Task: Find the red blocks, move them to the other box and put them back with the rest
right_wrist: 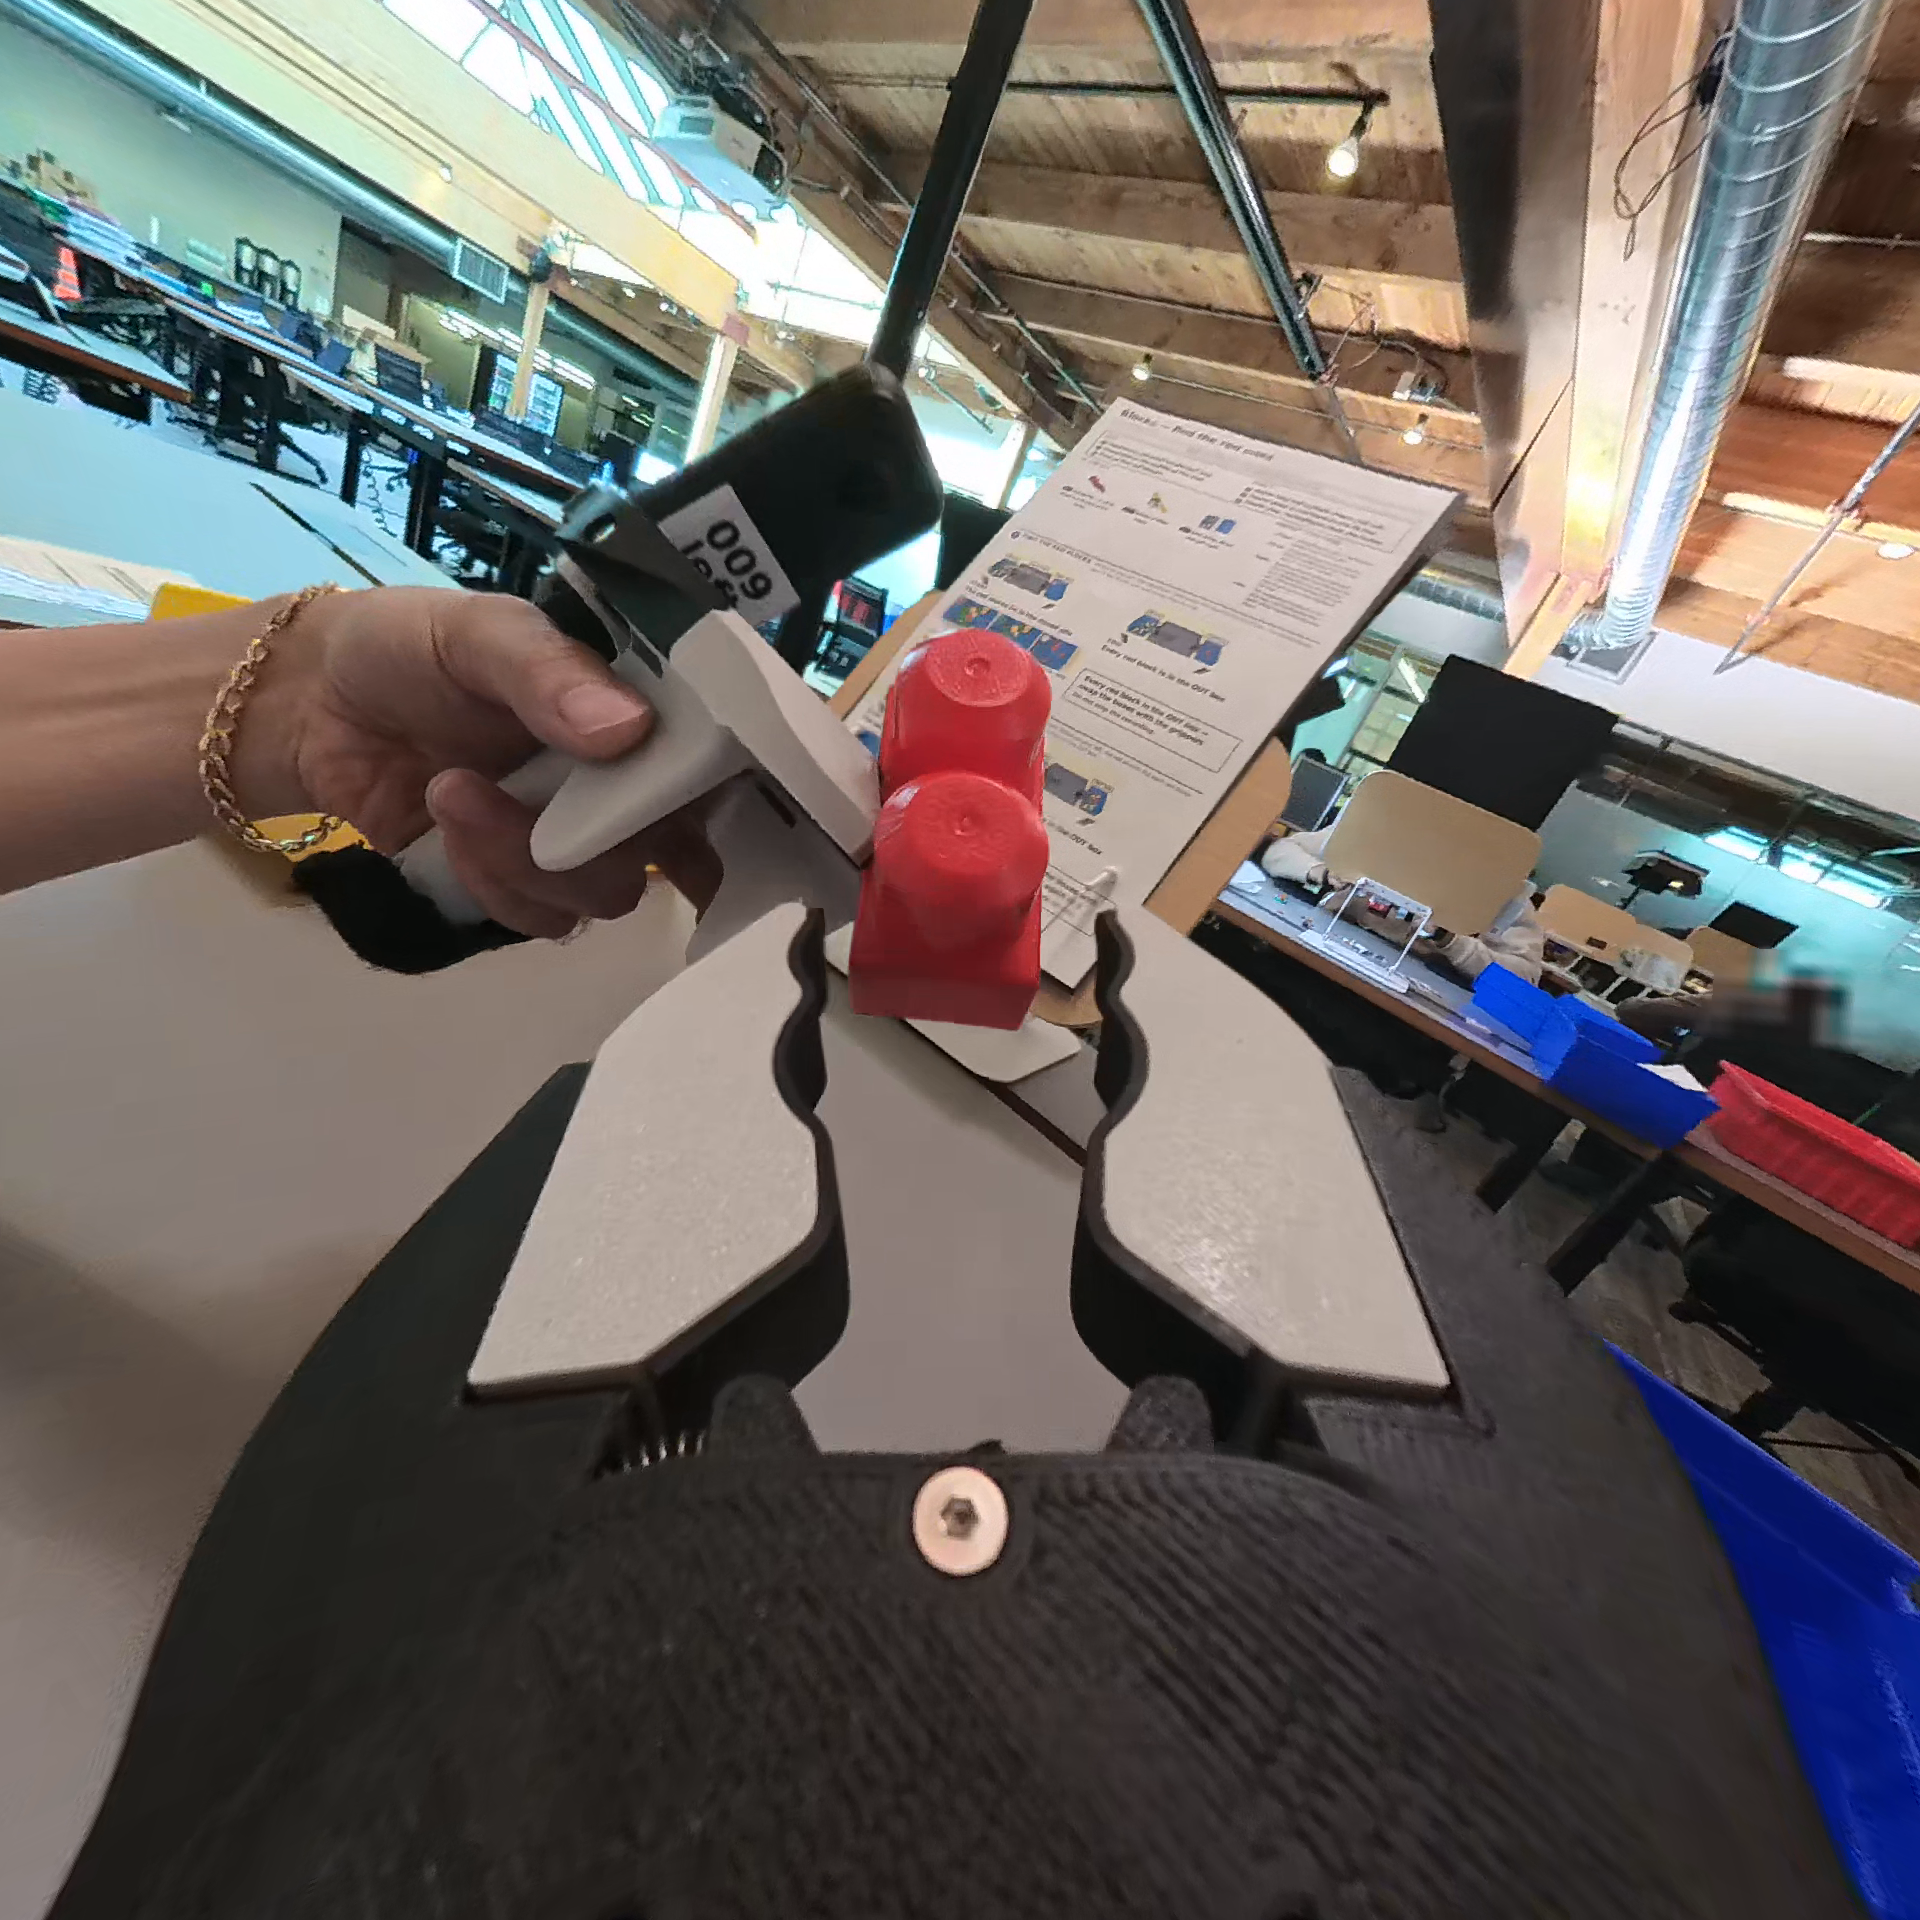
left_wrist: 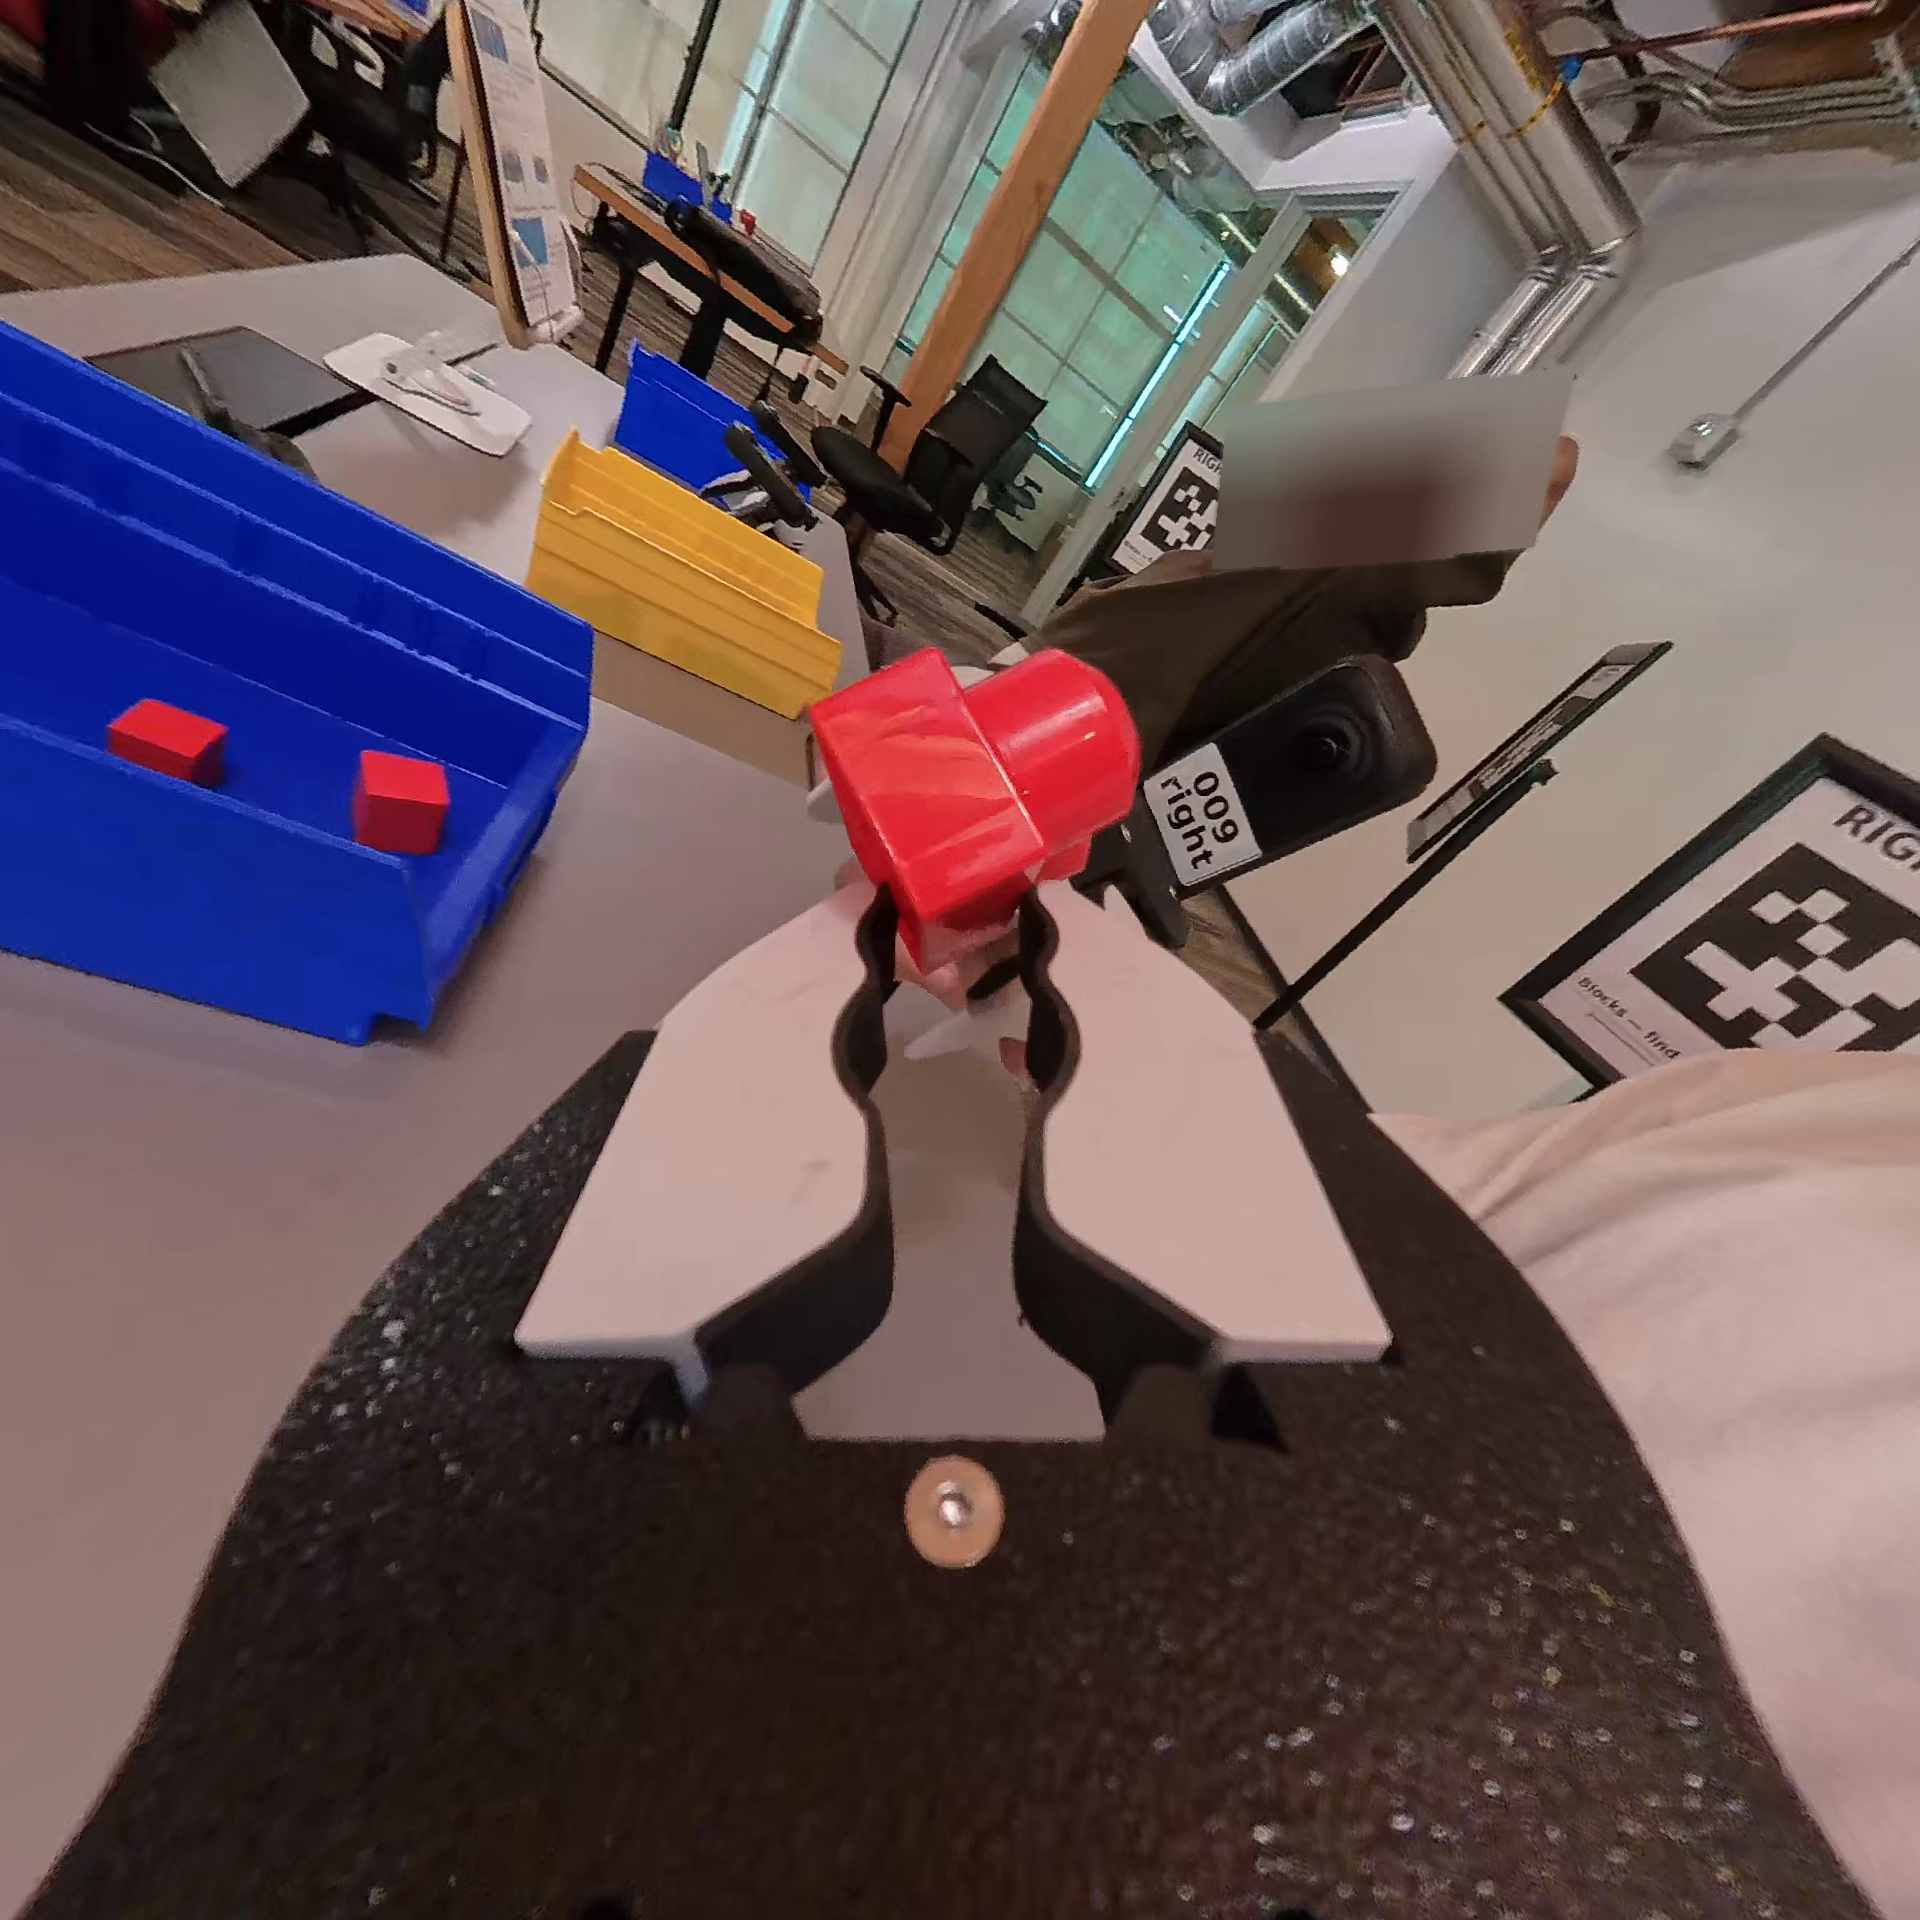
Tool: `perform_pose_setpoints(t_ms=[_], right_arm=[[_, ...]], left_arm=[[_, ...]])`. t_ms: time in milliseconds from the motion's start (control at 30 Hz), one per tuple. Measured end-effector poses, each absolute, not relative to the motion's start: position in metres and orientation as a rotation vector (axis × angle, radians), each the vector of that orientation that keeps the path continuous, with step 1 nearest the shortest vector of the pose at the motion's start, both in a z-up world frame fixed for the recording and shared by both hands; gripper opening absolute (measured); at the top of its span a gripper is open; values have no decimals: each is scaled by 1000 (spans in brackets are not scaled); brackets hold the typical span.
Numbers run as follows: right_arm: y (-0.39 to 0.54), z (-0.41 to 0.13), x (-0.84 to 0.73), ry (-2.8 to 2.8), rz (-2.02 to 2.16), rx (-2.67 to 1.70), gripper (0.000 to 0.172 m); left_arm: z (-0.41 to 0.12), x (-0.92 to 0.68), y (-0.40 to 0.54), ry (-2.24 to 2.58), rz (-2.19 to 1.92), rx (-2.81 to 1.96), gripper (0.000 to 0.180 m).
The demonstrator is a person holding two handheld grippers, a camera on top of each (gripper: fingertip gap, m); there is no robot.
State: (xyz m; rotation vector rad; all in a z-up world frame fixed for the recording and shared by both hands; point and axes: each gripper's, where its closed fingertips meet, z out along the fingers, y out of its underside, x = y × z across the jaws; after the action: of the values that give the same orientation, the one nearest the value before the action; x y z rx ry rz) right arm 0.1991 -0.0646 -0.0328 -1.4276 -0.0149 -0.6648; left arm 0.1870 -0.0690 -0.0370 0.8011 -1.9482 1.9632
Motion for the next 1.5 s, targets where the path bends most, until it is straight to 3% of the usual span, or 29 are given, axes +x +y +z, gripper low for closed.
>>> perform_pose_setpoints(t_ms=[67,167,267,333,500,800,833,867,933,1267,1500], right_arm=[[-72,-36,202,-18,-678,-1433,35],[-84,-38,207,-1,-709,-1439,35],[-114,-38,228,103,-754,-1471,34],[-153,-43,262,295,-828,-1532,34],[-244,-80,359,807,-886,-1768,35],[-238,-135,445,964,-865,-2055,35],[-242,-139,451,995,-886,-2072,37],[-245,-141,455,1024,-912,-2081,52],[-244,-141,452,1008,-910,-2087,65],[-233,-104,361,844,-834,-1837,54],[-178,-93,284,681,-712,-1690,49]], left_arm=[[-41,190,-76,-1918,1939,823,22],[-46,197,-85,-1901,1933,862,22],[-50,215,-79,-1943,1985,1003,50],[-55,222,-66,-2010,2005,1092,59],[-62,213,-37,-2204,2048,1195,57],[-95,194,-11,-2430,1921,1292,56],[-96,194,-9,-2428,1917,1298,57],[-98,195,-6,-2424,1911,1309,58],[-101,196,1,-2412,1901,1339,59],[-113,194,41,-2374,1879,1463,59],[-92,183,97,-2416,1943,1657,58]])
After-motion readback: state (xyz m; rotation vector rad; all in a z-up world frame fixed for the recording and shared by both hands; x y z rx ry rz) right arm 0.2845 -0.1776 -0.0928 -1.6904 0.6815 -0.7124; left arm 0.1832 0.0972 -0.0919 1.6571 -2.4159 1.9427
